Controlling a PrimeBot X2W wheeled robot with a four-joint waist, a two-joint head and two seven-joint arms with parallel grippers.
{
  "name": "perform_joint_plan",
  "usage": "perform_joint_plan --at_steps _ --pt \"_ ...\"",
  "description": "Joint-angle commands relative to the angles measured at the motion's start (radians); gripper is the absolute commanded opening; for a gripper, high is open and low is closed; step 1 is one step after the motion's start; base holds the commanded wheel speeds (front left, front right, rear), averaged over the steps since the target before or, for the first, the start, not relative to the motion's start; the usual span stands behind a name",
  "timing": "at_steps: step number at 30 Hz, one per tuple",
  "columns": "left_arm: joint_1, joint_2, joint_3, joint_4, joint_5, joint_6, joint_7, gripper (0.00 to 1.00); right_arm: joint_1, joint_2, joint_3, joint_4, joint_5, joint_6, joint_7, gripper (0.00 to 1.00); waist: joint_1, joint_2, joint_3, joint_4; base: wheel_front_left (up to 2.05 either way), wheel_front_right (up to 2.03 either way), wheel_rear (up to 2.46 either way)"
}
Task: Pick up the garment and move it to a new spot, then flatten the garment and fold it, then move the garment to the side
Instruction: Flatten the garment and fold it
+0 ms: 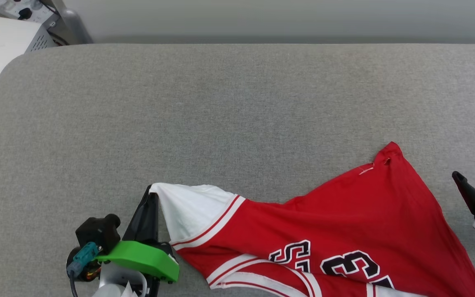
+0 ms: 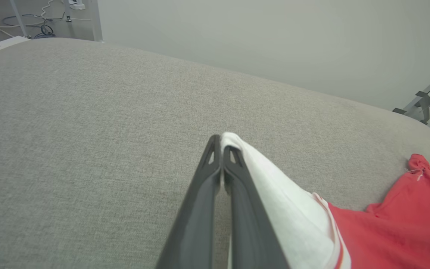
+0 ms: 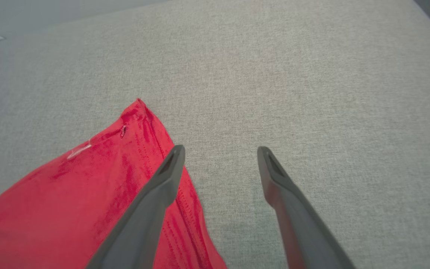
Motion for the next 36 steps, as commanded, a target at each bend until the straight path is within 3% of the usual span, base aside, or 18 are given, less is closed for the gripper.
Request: perform_joint_plan --at_steps 1,6,11,12,22,23,24,25,36 --pt "-0.029 -0.007 -0.006 0.004 0.009 -0.007 -0.009 0.00 -0.042 -0.036 0.040 0.008 0.027 -0.001 0.056 1.00 0.0001 0.0000 0.034 0.035 0.00 0.00 0.00" --pt "-0.079 -0.027 -0.033 0.017 0.016 -0.017 -0.022 0.00 -0.134 -0.122 0.167 0.017 0.092 -0.001 0.199 1.00 0.0001 0.0000 0.081 0.072 0.00 0.00 0.00" --pt "-0.118 -0.042 -0.055 0.038 0.017 -0.030 -0.037 0.00 -0.217 -0.167 0.294 0.049 0.131 -0.001 0.230 1.00 0.0001 0.0000 0.117 0.096 0.00 0.00 0.00" --pt "-0.135 -0.048 -0.062 0.046 0.016 -0.035 -0.043 0.00 -0.244 -0.182 0.360 0.079 0.166 -0.001 0.236 1.00 0.0001 0.0000 0.133 0.109 0.00 0.00 0.00" --pt "-0.150 -0.058 -0.069 0.075 0.008 -0.040 -0.062 0.00 -0.237 -0.203 0.541 0.182 0.279 -0.001 0.293 1.00 0.0001 0.0000 0.154 0.122 0.00 0.00 0.00" --pt "-0.150 -0.059 -0.070 0.078 0.006 -0.040 -0.063 0.00 -0.237 -0.200 0.556 0.190 0.292 -0.001 0.302 0.49 0.0001 0.0000 0.154 0.122 0.00 0.00 0.00" --pt "-0.151 -0.060 -0.070 0.080 0.006 -0.040 -0.064 0.00 -0.239 -0.200 0.566 0.192 0.300 -0.001 0.303 0.06 0.0001 0.0000 0.155 0.122 0.00 0.00 0.00" --pt "-0.151 -0.060 -0.071 0.081 0.004 -0.041 -0.065 0.00 -0.244 -0.200 0.576 0.194 0.307 -0.001 0.301 0.00 0.0001 0.0000 0.156 0.122 0.00 0.00 0.00" --pt "-0.151 -0.034 -0.049 0.090 -0.013 -0.047 -0.068 0.00 -0.334 -0.240 0.552 0.137 0.347 -0.001 0.174 0.00 0.0001 0.0000 0.100 0.100 0.00 0.00 0.00"
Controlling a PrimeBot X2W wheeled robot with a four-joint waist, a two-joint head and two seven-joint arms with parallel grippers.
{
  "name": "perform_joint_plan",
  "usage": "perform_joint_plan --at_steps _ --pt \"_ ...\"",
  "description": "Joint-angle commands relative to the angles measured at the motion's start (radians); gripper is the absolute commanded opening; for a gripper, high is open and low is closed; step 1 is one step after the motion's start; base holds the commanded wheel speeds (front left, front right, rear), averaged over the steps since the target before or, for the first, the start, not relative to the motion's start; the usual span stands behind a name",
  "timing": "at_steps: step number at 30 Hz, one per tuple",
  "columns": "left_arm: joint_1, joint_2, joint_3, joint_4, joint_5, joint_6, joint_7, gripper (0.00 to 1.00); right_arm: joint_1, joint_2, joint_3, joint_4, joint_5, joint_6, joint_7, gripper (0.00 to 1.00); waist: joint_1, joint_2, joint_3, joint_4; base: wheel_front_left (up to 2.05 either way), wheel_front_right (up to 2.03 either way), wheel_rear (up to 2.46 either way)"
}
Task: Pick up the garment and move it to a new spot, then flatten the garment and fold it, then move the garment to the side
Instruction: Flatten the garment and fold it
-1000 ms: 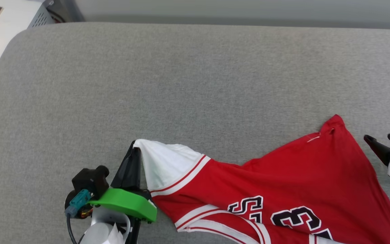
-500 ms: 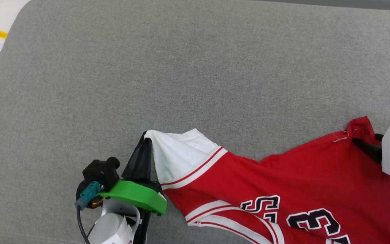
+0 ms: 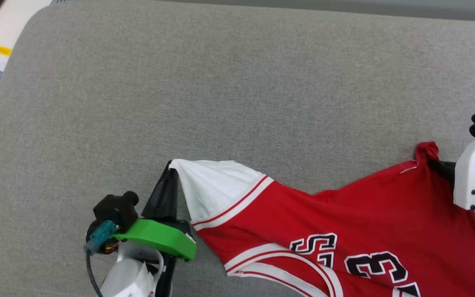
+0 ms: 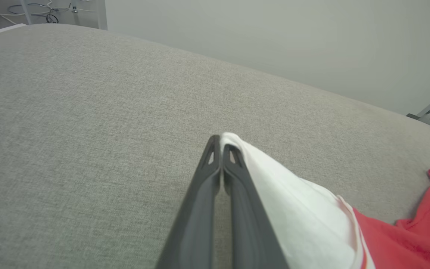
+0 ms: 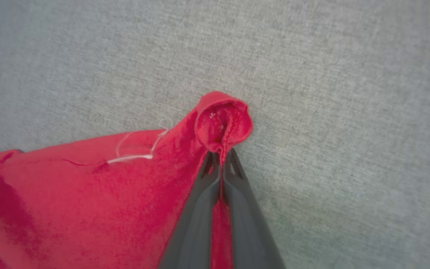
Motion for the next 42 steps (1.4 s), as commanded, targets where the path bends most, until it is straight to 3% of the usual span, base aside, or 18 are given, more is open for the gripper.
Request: perform_joint_plan --at_steps 1,8,13,21,30,42 --pt "-0.019 0.016 0.012 -0.003 -0.013 -0.008 -0.004 0.00 -0.017 0.003 -0.002 -0.015 -0.005 0.001 -0.018 0.00 -0.0001 0.0000 -0.029 -0.016 0.00 0.00 0.00" --pt "-0.079 0.071 0.050 -0.045 -0.031 -0.019 0.028 0.00 -0.043 -0.005 -0.076 -0.046 -0.057 0.001 -0.074 0.00 -0.0001 0.0000 -0.093 -0.057 0.00 0.00 0.00" --pt "-0.207 0.113 0.069 -0.068 -0.033 -0.027 0.081 0.00 -0.079 0.036 -0.142 -0.025 -0.128 0.001 -0.107 0.00 -0.0001 0.0000 -0.142 -0.088 0.00 0.00 0.00" --pt "-0.538 0.151 0.072 0.122 -0.051 -0.060 0.187 0.00 -0.222 0.149 -0.252 0.037 -0.325 0.001 -0.137 0.00 -0.0001 0.0000 -0.170 -0.131 0.00 0.00 0.00" --pt "-0.974 0.176 0.065 0.394 -0.015 -0.072 0.192 0.00 -0.493 0.232 -0.323 0.095 -0.528 0.001 -0.229 0.00 -0.0001 0.0000 -0.062 -0.170 0.00 0.00 0.00" --pt "-1.455 0.208 0.057 0.624 0.051 -0.047 0.150 0.00 -0.900 0.299 -0.385 0.241 -0.693 0.001 -0.386 0.00 -0.0001 0.0000 0.168 -0.185 0.00 0.00 0.00"
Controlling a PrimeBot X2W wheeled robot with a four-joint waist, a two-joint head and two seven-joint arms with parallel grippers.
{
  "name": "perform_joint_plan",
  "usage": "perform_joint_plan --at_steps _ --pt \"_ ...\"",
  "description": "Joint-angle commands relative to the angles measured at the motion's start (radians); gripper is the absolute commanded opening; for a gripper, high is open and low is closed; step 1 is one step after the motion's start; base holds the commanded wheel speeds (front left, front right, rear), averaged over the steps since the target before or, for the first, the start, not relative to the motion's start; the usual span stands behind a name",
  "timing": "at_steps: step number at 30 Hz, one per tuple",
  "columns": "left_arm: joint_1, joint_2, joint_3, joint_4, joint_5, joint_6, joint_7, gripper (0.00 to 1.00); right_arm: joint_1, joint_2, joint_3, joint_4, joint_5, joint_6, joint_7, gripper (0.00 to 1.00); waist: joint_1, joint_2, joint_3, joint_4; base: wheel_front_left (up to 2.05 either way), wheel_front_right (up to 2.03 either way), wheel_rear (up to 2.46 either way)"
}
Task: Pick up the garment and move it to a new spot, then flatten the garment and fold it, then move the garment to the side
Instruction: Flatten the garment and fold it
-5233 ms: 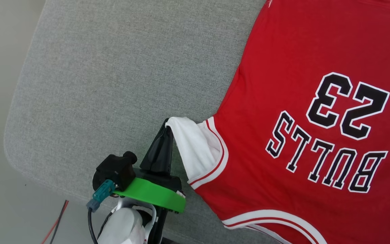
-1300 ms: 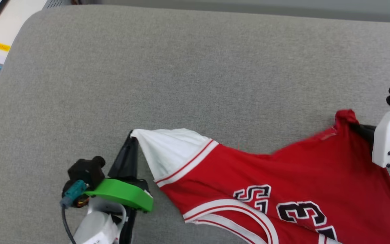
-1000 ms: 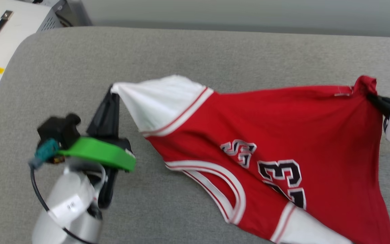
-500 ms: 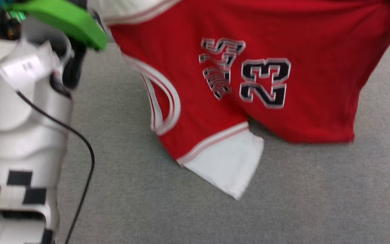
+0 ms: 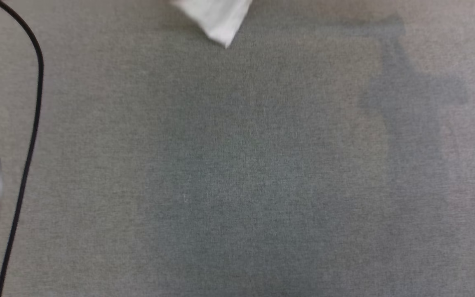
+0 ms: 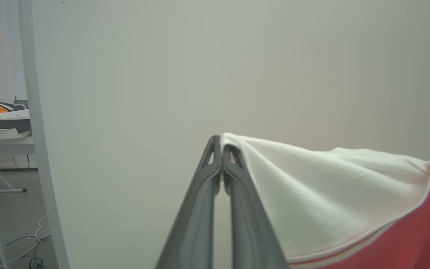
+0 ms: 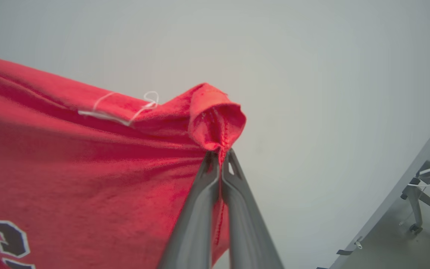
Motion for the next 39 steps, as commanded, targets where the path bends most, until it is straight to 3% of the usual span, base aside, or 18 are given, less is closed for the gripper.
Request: perform_joint_plan --at_steps 1,9,18,28,34,39 --pt "-0.041 0.009 0.003 0.016 0.012 0.011 -0.006 0.00 -0.042 0.005 -0.006 0.021 -0.012 -0.001 -0.016 0.00 -0.0001 0.0000 0.118 -0.010 0.00 0.00 0.00" --pt "-0.148 -0.003 0.023 0.130 -0.007 0.030 -0.050 0.00 -0.239 0.066 -0.003 0.161 -0.043 -0.001 -0.157 0.00 -0.0001 0.0000 0.242 0.001 0.00 0.00 0.00" --pt "-0.121 -0.047 0.025 0.266 -0.055 -0.015 -0.111 0.00 -0.302 0.088 0.058 0.362 -0.016 -0.001 -0.255 0.00 -0.0001 0.0000 0.321 0.030 0.00 0.00 0.00" --pt "0.152 -0.082 0.018 0.290 -0.138 -0.059 -0.164 0.00 -0.058 0.075 0.196 0.416 0.141 -0.001 -0.337 0.00 -0.0001 0.0000 0.258 0.037 0.00 0.00 0.00" --pt "0.434 -0.085 -0.018 0.169 -0.200 -0.061 -0.176 0.00 0.174 0.024 0.273 0.347 0.279 -0.001 -0.361 0.00 -0.0001 0.0000 0.178 0.054 0.00 0.00 0.00" --pt "0.683 -0.048 -0.012 0.028 -0.244 -0.061 -0.178 0.00 0.378 -0.031 0.311 0.234 0.408 -0.001 -0.347 0.00 -0.0001 0.0000 0.100 0.060 0.00 0.00 0.00"
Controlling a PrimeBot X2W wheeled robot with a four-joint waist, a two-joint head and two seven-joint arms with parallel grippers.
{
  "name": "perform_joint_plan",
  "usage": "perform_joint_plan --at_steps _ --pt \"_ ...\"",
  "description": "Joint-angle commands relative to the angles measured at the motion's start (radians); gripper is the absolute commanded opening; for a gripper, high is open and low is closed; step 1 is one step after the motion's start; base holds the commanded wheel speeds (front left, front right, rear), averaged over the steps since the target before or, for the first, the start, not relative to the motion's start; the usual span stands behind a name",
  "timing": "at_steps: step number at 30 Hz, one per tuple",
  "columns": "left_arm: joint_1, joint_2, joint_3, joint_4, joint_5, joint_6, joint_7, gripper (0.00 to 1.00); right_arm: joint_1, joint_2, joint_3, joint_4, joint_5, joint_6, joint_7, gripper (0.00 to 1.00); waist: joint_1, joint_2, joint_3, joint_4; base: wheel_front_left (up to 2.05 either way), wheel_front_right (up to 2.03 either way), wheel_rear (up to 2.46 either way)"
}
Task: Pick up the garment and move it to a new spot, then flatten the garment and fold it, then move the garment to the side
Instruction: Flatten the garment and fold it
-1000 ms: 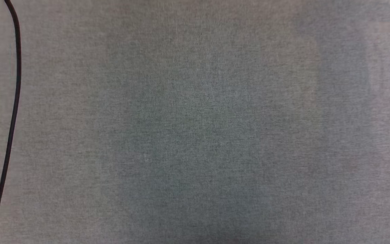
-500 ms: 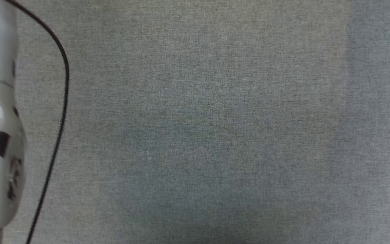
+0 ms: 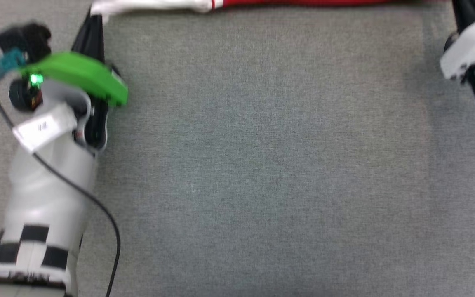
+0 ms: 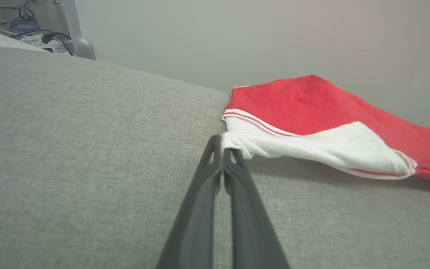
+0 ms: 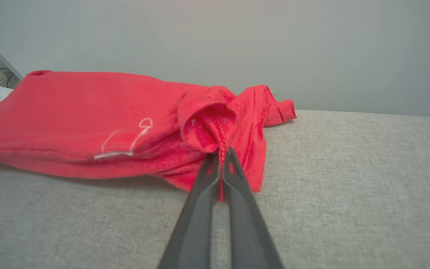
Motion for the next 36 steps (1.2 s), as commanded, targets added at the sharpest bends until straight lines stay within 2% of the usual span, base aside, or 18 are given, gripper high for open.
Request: perform_joint_plan --at_steps 1,7,15,21,25,31,36 --pt "0.061 0.021 0.008 -0.026 -0.008 -0.002 -0.006 0.00 0.053 -0.020 0.003 -0.032 0.039 -0.001 0.005 0.00 0.0000 0.0000 -0.074 0.011 0.00 0.00 0.00" --pt "0.305 0.050 0.004 -0.134 -0.027 0.010 0.026 0.00 0.272 -0.104 -0.004 -0.170 0.104 -0.001 0.027 0.00 0.0000 0.0000 -0.180 0.022 0.00 0.00 0.00" --pt "0.605 0.085 0.029 -0.369 -0.064 0.096 0.089 0.00 0.592 -0.121 -0.089 -0.341 0.111 -0.001 0.065 0.00 0.0000 0.0000 -0.321 0.021 0.00 0.00 0.00" --pt "0.845 0.109 0.048 -0.604 -0.087 0.198 0.171 0.00 0.837 -0.075 -0.198 -0.471 0.058 -0.001 0.129 0.00 0.0000 0.0000 -0.401 0.021 0.00 0.00 0.00" --pt "0.975 0.116 0.056 -0.728 -0.115 0.249 0.235 0.00 0.992 -0.026 -0.287 -0.551 0.016 -0.001 0.180 0.00 0.0000 0.0000 -0.440 0.041 0.00 0.00 0.00" --pt "1.126 0.133 0.061 -0.844 -0.152 0.307 0.324 0.00 1.185 0.073 -0.398 -0.673 -0.052 -0.001 0.256 0.00 0.0000 0.0000 -0.476 0.057 0.00 0.00 0.00" --pt "1.216 0.155 0.075 -0.927 -0.166 0.351 0.374 0.00 1.297 0.132 -0.449 -0.764 -0.097 -0.001 0.323 0.00 0.0000 0.0000 -0.486 0.062 0.00 0.00 0.00"
